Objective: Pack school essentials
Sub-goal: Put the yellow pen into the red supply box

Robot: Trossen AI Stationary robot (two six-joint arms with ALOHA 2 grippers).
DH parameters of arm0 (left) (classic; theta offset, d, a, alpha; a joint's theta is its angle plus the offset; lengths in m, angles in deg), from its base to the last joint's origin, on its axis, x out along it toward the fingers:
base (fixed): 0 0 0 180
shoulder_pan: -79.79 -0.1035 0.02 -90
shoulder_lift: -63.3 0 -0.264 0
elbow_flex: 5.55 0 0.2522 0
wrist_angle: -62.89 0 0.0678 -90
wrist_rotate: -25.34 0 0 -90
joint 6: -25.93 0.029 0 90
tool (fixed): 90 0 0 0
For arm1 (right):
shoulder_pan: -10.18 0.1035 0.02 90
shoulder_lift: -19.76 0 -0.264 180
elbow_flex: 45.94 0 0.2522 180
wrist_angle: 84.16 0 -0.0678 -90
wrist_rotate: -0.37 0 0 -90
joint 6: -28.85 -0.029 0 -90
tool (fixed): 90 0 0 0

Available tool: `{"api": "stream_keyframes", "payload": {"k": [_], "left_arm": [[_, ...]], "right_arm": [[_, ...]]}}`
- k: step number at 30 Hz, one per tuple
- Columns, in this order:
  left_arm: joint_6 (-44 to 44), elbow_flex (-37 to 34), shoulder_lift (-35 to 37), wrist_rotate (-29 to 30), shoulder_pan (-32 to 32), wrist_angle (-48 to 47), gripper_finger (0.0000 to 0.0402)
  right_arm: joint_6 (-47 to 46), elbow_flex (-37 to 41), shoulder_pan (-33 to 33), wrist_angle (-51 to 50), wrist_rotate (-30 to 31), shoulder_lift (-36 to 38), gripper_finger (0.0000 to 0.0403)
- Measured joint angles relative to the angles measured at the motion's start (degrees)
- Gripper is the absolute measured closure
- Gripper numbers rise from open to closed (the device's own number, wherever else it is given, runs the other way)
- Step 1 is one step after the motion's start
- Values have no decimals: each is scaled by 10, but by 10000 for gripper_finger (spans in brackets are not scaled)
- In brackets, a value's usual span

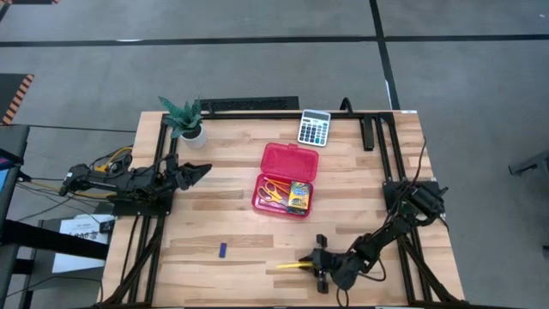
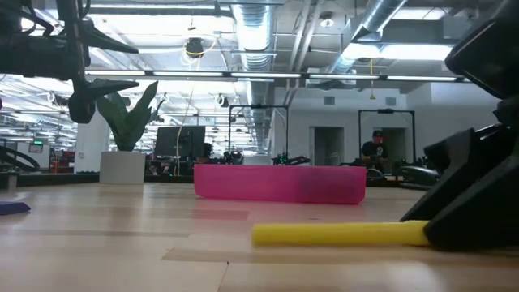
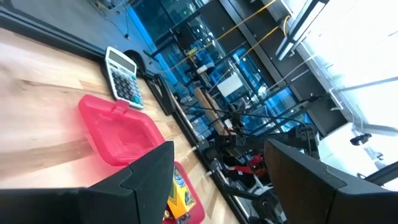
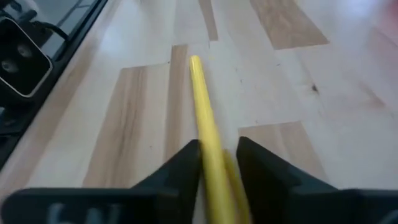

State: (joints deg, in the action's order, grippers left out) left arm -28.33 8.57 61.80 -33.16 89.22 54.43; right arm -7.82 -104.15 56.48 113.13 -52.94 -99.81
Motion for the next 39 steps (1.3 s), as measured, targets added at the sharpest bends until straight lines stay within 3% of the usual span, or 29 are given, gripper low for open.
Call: {"api": "stream_keyframes", "payload": {"k": [7, 16, 23, 31, 39], "left_arm": [[0, 0, 0, 7, 0, 0, 164], [0, 0, 0, 7, 0, 0, 164], [-2, 0, 0, 7, 0, 2, 164], [-1, 0, 0, 7, 0, 2, 164], [4, 0, 0, 7, 0, 1, 164]], "right_arm": [[7, 1, -4, 12, 8, 0, 358], [3, -10, -33, -16, -21, 41, 353], [7, -8, -93, -113, -7, 145, 353], [125, -10, -204, -163, -5, 263, 353], [214, -10, -310, -155, -73, 276, 353]]}}
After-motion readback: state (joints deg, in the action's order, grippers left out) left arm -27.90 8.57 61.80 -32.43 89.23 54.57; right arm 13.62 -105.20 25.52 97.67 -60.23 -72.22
